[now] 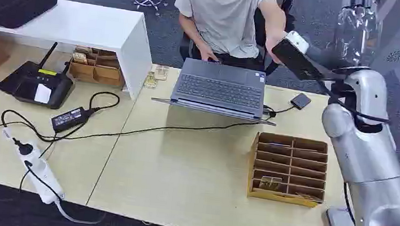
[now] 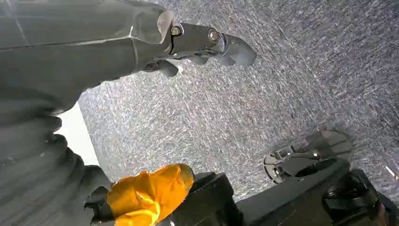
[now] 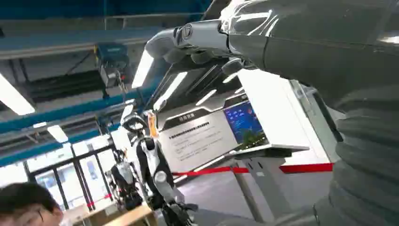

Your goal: Pass the card to the sensor for recognition and then transmit it.

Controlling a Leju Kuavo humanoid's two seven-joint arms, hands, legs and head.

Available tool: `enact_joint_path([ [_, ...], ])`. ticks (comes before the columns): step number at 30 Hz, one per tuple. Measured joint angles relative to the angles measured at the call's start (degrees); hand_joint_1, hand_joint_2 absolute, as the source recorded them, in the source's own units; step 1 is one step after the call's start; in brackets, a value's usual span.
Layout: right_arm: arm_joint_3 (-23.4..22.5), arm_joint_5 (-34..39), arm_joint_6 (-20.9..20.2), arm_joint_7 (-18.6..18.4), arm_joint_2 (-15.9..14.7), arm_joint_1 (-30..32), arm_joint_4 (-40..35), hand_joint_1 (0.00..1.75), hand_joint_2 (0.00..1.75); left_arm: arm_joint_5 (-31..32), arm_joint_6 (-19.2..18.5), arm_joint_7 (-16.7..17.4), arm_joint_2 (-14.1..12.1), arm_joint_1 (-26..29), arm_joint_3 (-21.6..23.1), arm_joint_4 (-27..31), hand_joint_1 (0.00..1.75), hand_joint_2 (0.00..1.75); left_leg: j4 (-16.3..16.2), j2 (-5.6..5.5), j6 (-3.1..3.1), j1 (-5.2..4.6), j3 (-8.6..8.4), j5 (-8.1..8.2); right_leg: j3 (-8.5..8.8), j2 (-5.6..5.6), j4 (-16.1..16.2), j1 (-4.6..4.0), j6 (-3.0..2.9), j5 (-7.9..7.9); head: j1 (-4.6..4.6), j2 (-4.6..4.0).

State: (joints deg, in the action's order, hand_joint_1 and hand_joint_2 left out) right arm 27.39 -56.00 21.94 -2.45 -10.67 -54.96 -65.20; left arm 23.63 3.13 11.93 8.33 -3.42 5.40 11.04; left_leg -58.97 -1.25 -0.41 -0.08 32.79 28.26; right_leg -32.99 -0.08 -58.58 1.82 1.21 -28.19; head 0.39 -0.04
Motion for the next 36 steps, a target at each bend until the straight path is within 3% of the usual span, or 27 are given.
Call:
enact_joint_path([
  [13,1.47,-1.99,-1.79,0.33,-0.31,0.87,6.16,0.00,1.75,0.44,-0.44,0.02,0.02,-0.11,0.00,0.00,0.00,1.75,0.01,-0.02,0.00,0.01,0.02,0.00,0.00,-0.04,-0.02,-0.01,0.00,0.00,0.00,0.00],
  [14,1.62,-2.10,-1.77,0.33,-0.28,1.12,6.56,0.52,1.75,0.46,-0.46,0.02,0.02,-0.11,0.00,0.00,0.00,1.75,0.01,-0.03,0.00,0.01,0.03,0.00,0.00,-0.04,-0.02,-0.01,0.00,0.00,0.00,0.00],
  [15,1.79,-2.19,-1.77,0.33,-0.24,1.36,6.88,1.75,1.75,0.52,-0.46,0.02,0.02,-0.11,0.00,0.00,0.00,1.75,0.01,-0.03,0.00,0.01,0.04,0.00,0.00,-0.05,-0.02,-0.01,0.00,0.00,0.00,0.00],
  [21,2.89,-0.22,-2.34,2.58,-0.13,2.15,8.24,1.75,1.75,0.55,-0.52,0.13,0.02,-0.12,0.00,0.00,0.00,1.75,0.01,-0.03,0.00,0.00,0.04,0.00,-0.01,-0.05,-0.01,-0.01,0.00,0.00,0.00,0.00],
  [30,3.87,1.01,-2.60,2.99,-0.02,2.56,8.83,1.75,1.75,0.15,-0.96,-0.15,0.02,-0.19,0.00,0.00,0.00,1.75,0.01,-0.03,0.00,0.01,0.03,0.00,-0.01,-0.05,-0.01,-0.01,0.00,0.00,0.00,0.00],
  [36,3.87,3.10,-1.61,5.44,-0.52,3.73,9.13,1.75,1.75,0.55,-0.39,-7.35,0.20,0.32,0.00,0.00,0.00,1.75,0.00,-0.04,0.00,0.00,0.02,0.00,-0.02,-0.04,0.00,0.00,0.00,0.00,-0.02,0.00],
])
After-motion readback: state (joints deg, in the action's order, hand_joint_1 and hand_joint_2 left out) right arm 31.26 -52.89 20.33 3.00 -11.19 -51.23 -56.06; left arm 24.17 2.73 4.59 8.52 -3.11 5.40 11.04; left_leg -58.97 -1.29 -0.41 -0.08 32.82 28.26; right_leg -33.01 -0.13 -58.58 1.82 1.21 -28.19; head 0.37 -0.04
